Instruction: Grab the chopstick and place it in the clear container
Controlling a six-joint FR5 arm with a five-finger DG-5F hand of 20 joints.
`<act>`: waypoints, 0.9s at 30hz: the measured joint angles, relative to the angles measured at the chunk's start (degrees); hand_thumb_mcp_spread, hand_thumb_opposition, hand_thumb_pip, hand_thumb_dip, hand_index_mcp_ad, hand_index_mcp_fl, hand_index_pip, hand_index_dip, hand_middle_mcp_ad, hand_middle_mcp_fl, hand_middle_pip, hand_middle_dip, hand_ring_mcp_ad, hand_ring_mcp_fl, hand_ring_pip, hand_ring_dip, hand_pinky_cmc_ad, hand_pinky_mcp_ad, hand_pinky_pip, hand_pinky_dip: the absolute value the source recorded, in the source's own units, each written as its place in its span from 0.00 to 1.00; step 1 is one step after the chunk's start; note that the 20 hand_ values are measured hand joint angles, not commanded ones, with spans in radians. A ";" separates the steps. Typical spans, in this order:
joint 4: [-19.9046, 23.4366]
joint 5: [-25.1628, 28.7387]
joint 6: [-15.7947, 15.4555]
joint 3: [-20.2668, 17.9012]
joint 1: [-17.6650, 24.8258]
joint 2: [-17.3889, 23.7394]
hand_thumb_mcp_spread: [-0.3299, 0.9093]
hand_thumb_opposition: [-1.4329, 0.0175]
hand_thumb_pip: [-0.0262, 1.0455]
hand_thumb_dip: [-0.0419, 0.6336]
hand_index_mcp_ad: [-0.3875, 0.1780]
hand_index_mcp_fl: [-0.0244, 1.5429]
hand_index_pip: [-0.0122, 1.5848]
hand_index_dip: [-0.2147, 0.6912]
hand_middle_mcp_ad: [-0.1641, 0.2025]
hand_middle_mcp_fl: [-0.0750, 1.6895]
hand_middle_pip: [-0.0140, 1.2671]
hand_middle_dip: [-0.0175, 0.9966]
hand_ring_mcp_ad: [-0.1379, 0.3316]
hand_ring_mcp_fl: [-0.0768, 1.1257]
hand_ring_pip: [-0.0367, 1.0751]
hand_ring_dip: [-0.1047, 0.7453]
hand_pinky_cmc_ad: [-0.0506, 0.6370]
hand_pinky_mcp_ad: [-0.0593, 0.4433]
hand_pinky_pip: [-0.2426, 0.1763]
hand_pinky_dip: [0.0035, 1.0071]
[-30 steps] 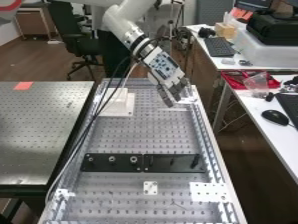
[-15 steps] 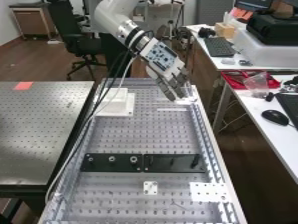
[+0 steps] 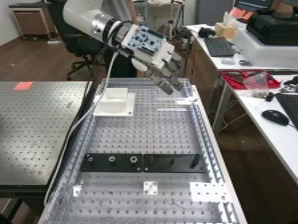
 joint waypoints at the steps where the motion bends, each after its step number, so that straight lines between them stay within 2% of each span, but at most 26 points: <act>1: 2.54 -0.90 -2.41 -2.20 -0.84 1.87 0.63 0.42 0.71 0.55 0.59 0.23 0.63 0.26 0.56 0.36 0.50 0.57 0.50 0.37 0.18 0.55 0.56 0.60 0.40 0.64; 3: 4.61 -1.72 -4.39 -3.95 -1.58 3.34 0.63 0.42 0.68 0.55 0.59 0.23 0.63 0.26 0.56 0.37 0.50 0.56 0.51 0.37 0.18 0.55 0.56 0.61 0.40 0.64; 5: 8.97 -3.57 -8.82 -7.54 -3.25 6.27 0.63 0.42 0.68 0.56 0.59 0.23 0.63 0.26 0.56 0.36 0.50 0.56 0.51 0.37 0.18 0.56 0.56 0.60 0.40 0.64; 6: 9.51 -3.81 -9.41 -7.98 -3.47 6.62 0.63 0.42 0.68 0.55 0.59 0.23 0.63 0.26 0.56 0.36 0.50 0.56 0.51 0.38 0.18 0.57 0.56 0.62 0.40 0.64; 8: 13.40 -5.85 -13.58 -11.07 -5.12 8.97 0.63 0.42 0.68 0.55 0.59 0.23 0.63 0.26 0.56 0.36 0.50 0.56 0.51 0.37 0.18 0.56 0.56 0.62 0.40 0.64; 9: 14.31 -6.35 -14.57 -11.78 -5.53 9.49 0.63 0.42 0.68 0.55 0.59 0.23 0.63 0.26 0.56 0.36 0.50 0.56 0.51 0.38 0.18 0.56 0.56 0.62 0.40 0.64; 10: 16.97 -7.90 -17.51 -13.86 -6.77 10.96 0.63 0.42 0.68 0.55 0.59 0.23 0.63 0.26 0.56 0.36 0.50 0.56 0.51 0.37 0.18 0.56 0.56 0.62 0.40 0.64; 12: 19.56 -9.51 -20.27 -15.83 -7.98 12.26 0.62 0.42 0.68 0.55 0.59 0.23 0.63 0.26 0.56 0.36 0.50 0.56 0.51 0.37 0.18 0.57 0.56 0.62 0.40 0.64; 16: 27.19 -13.21 -27.86 -21.06 -11.34 15.28 0.60 0.42 0.67 0.56 0.59 0.23 0.63 0.26 0.56 0.36 0.49 0.56 0.51 0.37 0.18 0.56 0.56 0.62 0.40 0.64; 19: 33.35 -15.03 -33.57 -24.32 -13.59 16.79 0.58 0.43 0.65 0.52 0.59 0.21 0.61 0.26 0.55 0.35 0.46 0.56 0.52 0.35 0.18 0.57 0.57 0.63 0.40 0.64; 23: 38.11 -15.71 -37.50 -25.96 -15.63 16.93 0.56 0.43 0.65 0.49 0.59 0.20 0.50 0.25 0.55 0.33 0.41 0.54 0.54 0.35 0.19 0.57 0.57 0.63 0.40 0.64; 25: 39.96 -16.14 -38.45 -26.37 -16.19 16.76 0.55 0.43 0.65 0.46 0.59 0.19 0.42 0.25 0.55 0.32 0.37 0.54 0.54 0.34 0.17 0.57 0.57 0.64 0.40 0.64; 27: 41.31 -16.44 -39.59 -26.62 -16.40 16.49 0.52 0.44 0.65 0.45 0.59 0.18 0.37 0.25 0.55 0.31 0.31 0.53 0.54 0.34 0.17 0.57 0.57 0.65 0.40 0.64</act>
